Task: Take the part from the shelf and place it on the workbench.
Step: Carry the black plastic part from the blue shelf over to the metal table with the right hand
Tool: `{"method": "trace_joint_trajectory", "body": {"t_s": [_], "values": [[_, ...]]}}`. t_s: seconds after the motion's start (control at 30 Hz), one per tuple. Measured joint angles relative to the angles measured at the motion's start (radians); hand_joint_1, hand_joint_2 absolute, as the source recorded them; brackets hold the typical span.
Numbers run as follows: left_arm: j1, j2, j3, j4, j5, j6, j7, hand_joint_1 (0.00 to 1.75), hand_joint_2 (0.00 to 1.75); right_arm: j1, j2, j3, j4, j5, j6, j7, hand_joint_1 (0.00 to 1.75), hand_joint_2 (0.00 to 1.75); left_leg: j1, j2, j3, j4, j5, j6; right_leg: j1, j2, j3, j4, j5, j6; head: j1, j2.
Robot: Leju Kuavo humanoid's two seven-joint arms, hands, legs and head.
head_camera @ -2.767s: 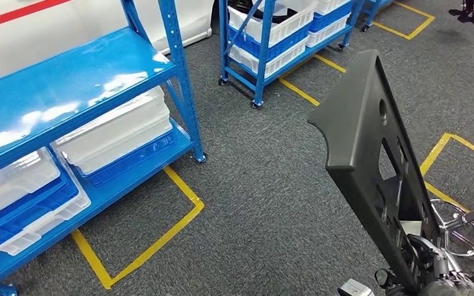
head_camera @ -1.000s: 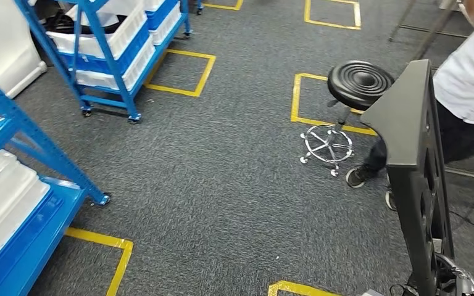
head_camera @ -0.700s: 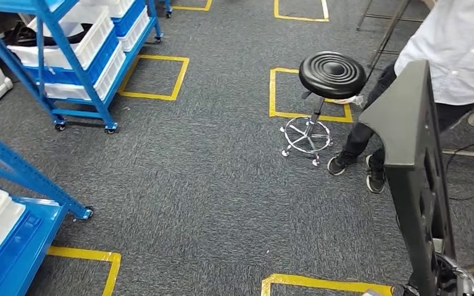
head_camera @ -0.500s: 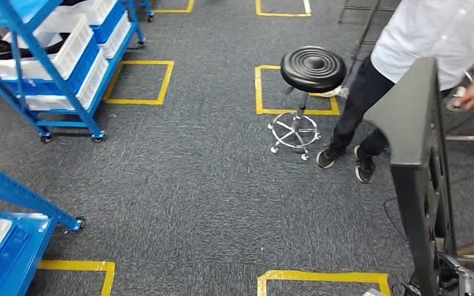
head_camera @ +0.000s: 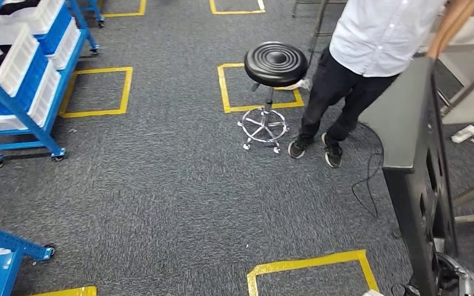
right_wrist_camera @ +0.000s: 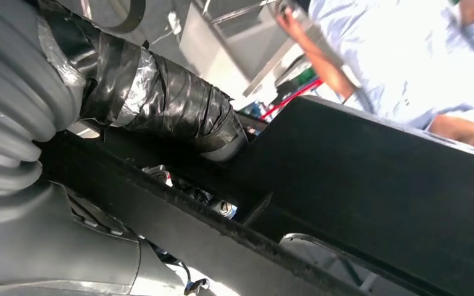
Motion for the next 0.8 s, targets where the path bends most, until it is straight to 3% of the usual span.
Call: {"method": "trace_joint_trajectory", "body": {"t_s": [0.07,0.1,0.13,0.17,0.23,0.3,0.37,0.4,0.47,0.53,0.6,0.63,0.67,0.73,0.8], "values": [[0.002,0.001,0.000,0.000,0.000,0.000,0.000,0.00,1.75,-0.002,0.000,0.000,0.000,-0.002,0.000,0.000,1.75,1.75,-0.001,0.028,0.001,0.001,-0.004,0.002,-0.004,-0.016,-0.056,0.109,-0.039,0.007,0.000,0.000],[0.003,0.001,0.001,0.000,0.001,0.000,0.000,0.00,1.75,-0.002,0.000,0.000,0.000,-0.003,0.000,0.000,1.75,1.75,-0.001,0.041,0.002,0.002,-0.007,0.002,-0.005,-0.020,-0.063,0.122,-0.032,0.009,0.000,0.000],[0.002,0.002,0.001,0.000,0.001,0.000,-0.001,0.00,1.75,-0.002,0.000,0.000,0.000,-0.004,0.000,0.000,1.75,1.75,-0.001,0.052,0.005,0.002,-0.010,0.000,-0.006,-0.024,-0.050,0.096,-0.008,0.010,0.000,0.000],[0.001,0.002,0.001,0.000,0.001,0.000,-0.002,0.00,1.75,-0.003,0.000,0.000,0.000,-0.004,0.000,0.000,1.75,1.75,-0.001,0.063,0.010,0.003,-0.013,-0.002,-0.006,-0.033,-0.020,0.037,0.029,0.008,0.000,0.000],[0.000,0.002,0.001,0.000,0.001,0.000,-0.003,0.00,1.75,-0.005,0.000,0.000,-0.001,-0.004,0.000,0.000,1.75,1.75,-0.005,0.082,0.020,0.003,-0.022,-0.010,0.002,-0.074,0.046,-0.090,0.078,-0.003,0.000,0.000],[-0.002,0.002,0.001,0.000,0.001,0.000,-0.004,0.00,1.75,-0.007,0.000,0.000,-0.001,-0.003,0.000,0.000,1.75,1.75,-0.009,0.098,0.027,0.003,-0.028,-0.020,0.013,-0.095,0.069,-0.141,0.086,-0.016,0.000,0.000],[-0.005,0.002,0.001,0.000,0.001,0.000,-0.005,0.00,1.75,-0.006,0.000,-0.001,-0.002,-0.003,0.000,0.001,1.75,1.75,-0.010,0.111,0.032,0.001,-0.032,-0.030,0.012,-0.074,0.066,-0.145,0.088,-0.026,-0.001,0.000],[-0.007,0.002,0.001,0.000,0.001,0.000,-0.005,0.00,1.75,-0.006,0.000,-0.001,-0.003,-0.003,0.000,0.002,1.75,1.75,-0.009,0.100,0.033,0.007,-0.039,-0.035,0.009,-0.064,0.068,-0.149,0.090,-0.032,-0.001,0.000],[-0.006,0.002,0.001,0.000,0.001,0.000,-0.006,0.00,1.75,-0.008,0.001,-0.002,-0.004,-0.003,0.000,0.002,1.75,1.75,-0.006,0.054,0.007,0.073,-0.083,-0.042,0.002,-0.044,0.073,-0.157,0.095,-0.045,-0.001,0.000],[-0.002,0.002,0.001,0.000,0.001,0.000,-0.006,0.00,1.75,-0.011,0.002,-0.003,-0.003,-0.002,0.000,0.002,1.75,1.75,-0.004,0.016,-0.056,0.204,-0.146,-0.044,0.002,-0.023,0.073,-0.157,0.094,-0.052,-0.002,0.000],[0.001,0.003,0.002,0.000,0.001,-0.001,-0.005,0.00,1.75,-0.011,0.003,-0.003,-0.003,0.000,0.000,0.005,1.75,1.75,-0.004,0.008,-0.103,0.287,-0.160,-0.046,0.003,0.003,0.074,-0.154,0.093,-0.053,-0.002,0.000],[0.002,0.004,0.002,0.000,0.001,-0.002,-0.005,0.00,1.75,-0.011,0.003,-0.003,-0.003,0.002,0.000,0.007,1.75,1.75,-0.004,0.007,-0.104,0.276,-0.137,-0.046,0.003,0.017,0.074,-0.151,0.092,-0.053,-0.002,0.000],[0.002,0.004,0.002,0.000,0.001,-0.002,-0.005,0.00,1.75,-0.011,0.003,-0.003,-0.003,0.004,0.000,0.010,1.75,1.75,-0.003,0.002,-0.087,0.229,-0.099,-0.044,0.003,0.031,0.075,-0.147,0.089,-0.051,-0.002,0.000],[0.002,0.005,0.002,0.000,0.002,-0.003,-0.006,0.00,1.75,-0.012,0.003,-0.003,-0.003,0.005,0.000,0.012,1.75,1.75,0.000,-0.037,-0.038,0.102,-0.033,-0.040,0.003,0.056,0.071,-0.136,0.083,-0.044,-0.002,0.000],[0.001,0.005,0.002,0.000,0.002,-0.002,-0.006,0.00,1.75,-0.013,0.003,-0.003,-0.003,0.007,0.000,0.012,1.75,1.75,0.001,-0.071,-0.012,0.038,-0.019,-0.035,0.002,0.078,0.062,-0.127,0.082,-0.033,-0.002,0.000]]}}
